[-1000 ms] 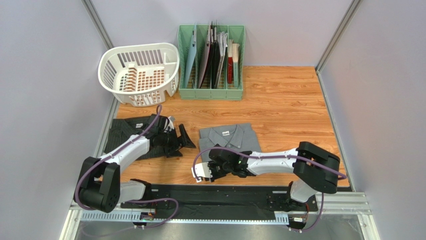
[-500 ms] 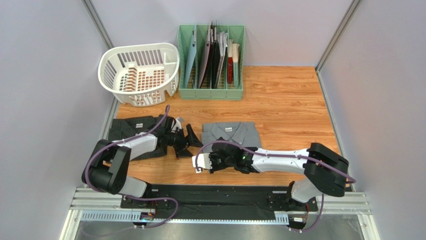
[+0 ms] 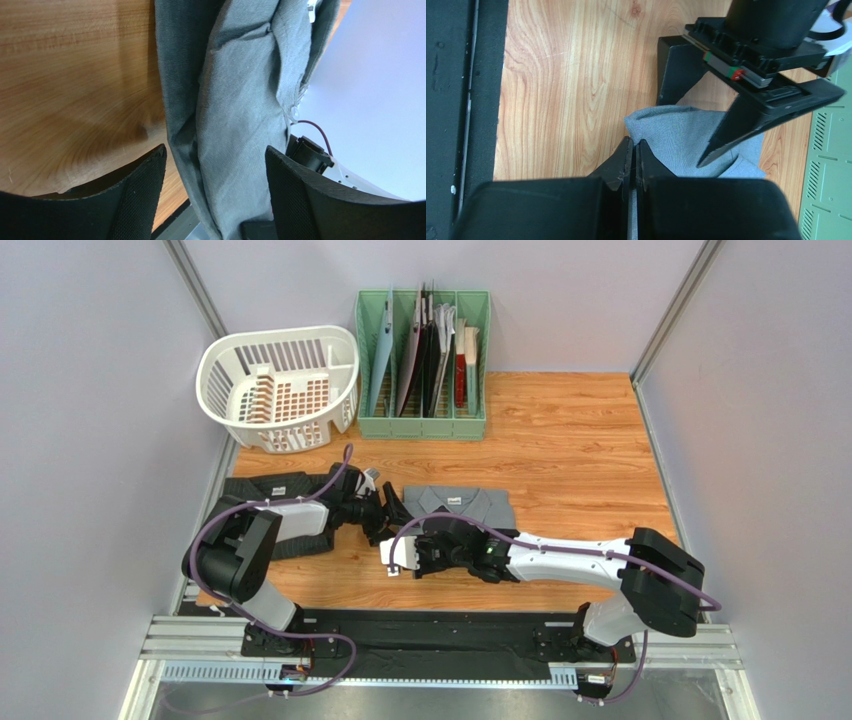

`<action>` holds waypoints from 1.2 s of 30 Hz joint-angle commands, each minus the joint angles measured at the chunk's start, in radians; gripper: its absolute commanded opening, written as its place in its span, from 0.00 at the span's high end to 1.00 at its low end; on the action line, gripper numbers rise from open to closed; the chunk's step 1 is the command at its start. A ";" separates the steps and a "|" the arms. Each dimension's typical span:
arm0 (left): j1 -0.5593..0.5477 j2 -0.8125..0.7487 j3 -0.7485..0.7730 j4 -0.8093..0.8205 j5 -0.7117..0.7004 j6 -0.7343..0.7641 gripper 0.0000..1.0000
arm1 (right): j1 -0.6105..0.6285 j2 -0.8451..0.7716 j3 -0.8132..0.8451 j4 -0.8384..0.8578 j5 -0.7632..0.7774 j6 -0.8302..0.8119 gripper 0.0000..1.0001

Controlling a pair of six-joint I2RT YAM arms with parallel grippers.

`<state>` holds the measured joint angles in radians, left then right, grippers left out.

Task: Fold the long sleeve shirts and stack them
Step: Neatly place the folded shirt to the corner

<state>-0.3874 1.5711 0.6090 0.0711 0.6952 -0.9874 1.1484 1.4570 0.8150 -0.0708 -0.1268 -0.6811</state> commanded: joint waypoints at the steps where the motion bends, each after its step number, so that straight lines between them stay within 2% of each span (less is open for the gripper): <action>1: -0.011 0.032 0.047 0.033 -0.016 -0.033 0.25 | 0.001 -0.015 0.073 0.031 0.026 0.031 1.00; 10: -0.015 0.073 0.086 0.036 -0.019 -0.027 0.37 | 0.005 0.020 0.113 0.037 0.012 0.018 1.00; 12: -0.015 0.067 0.083 0.047 0.007 -0.014 0.44 | 0.005 0.031 0.116 0.035 0.004 0.017 1.00; 14: -0.007 0.052 0.087 -0.011 0.021 0.028 0.69 | 0.008 0.035 0.124 0.020 0.003 0.018 0.98; 15: -0.002 0.021 0.106 -0.052 0.035 0.051 0.97 | 0.008 0.034 0.127 0.011 0.016 0.017 0.94; 16: 0.010 0.001 0.123 -0.112 0.036 0.094 1.00 | 0.007 0.032 0.133 -0.021 0.030 0.018 0.90; 17: 0.018 -0.019 0.145 -0.260 0.027 0.190 1.00 | 0.005 0.031 0.139 -0.044 0.048 0.023 0.79; 19: 0.042 -0.072 0.222 -0.396 0.012 0.320 1.00 | -0.013 0.003 0.144 -0.108 0.088 0.032 0.67; 20: 0.045 -0.085 0.256 -0.566 -0.017 0.381 1.00 | -0.025 -0.015 0.141 -0.127 0.093 0.041 0.53; 21: 0.053 -0.098 0.320 -0.640 -0.057 0.526 1.00 | -0.039 -0.052 0.132 -0.148 0.090 0.054 0.50; 22: 0.068 -0.109 0.351 -0.703 -0.083 0.583 1.00 | -0.067 -0.073 0.127 -0.194 0.089 0.058 0.46; 23: 0.077 -0.120 0.382 -0.822 -0.115 0.646 1.00 | -0.081 -0.093 0.121 -0.216 0.090 0.063 0.36; 24: 0.090 -0.141 0.431 -0.868 -0.144 0.741 1.00 | -0.096 -0.133 0.110 -0.236 0.084 0.069 0.29; 25: 0.113 -0.148 0.461 -0.922 -0.166 0.794 1.00 | -0.128 -0.153 0.104 -0.274 0.081 0.069 0.12; 26: 0.125 -0.154 0.489 -1.014 -0.192 0.829 1.00 | -0.144 -0.165 0.098 -0.291 0.084 0.069 0.06; 28: 0.182 -0.172 0.563 -1.086 -0.227 0.924 1.00 | -0.188 -0.194 0.095 -0.363 0.079 0.078 0.00; 31: 0.260 -0.180 0.649 -1.224 -0.298 1.027 1.00 | -0.255 -0.228 0.067 -0.418 0.072 0.106 0.00; 36: 0.372 -0.180 0.777 -1.341 -0.353 1.162 1.00 | -0.329 -0.274 0.033 -0.460 0.065 0.115 0.00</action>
<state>-0.0792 1.4181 1.2888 -1.0863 0.4095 -0.0132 0.8566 1.2282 0.8726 -0.4526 -0.0597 -0.6010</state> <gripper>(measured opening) 0.011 0.998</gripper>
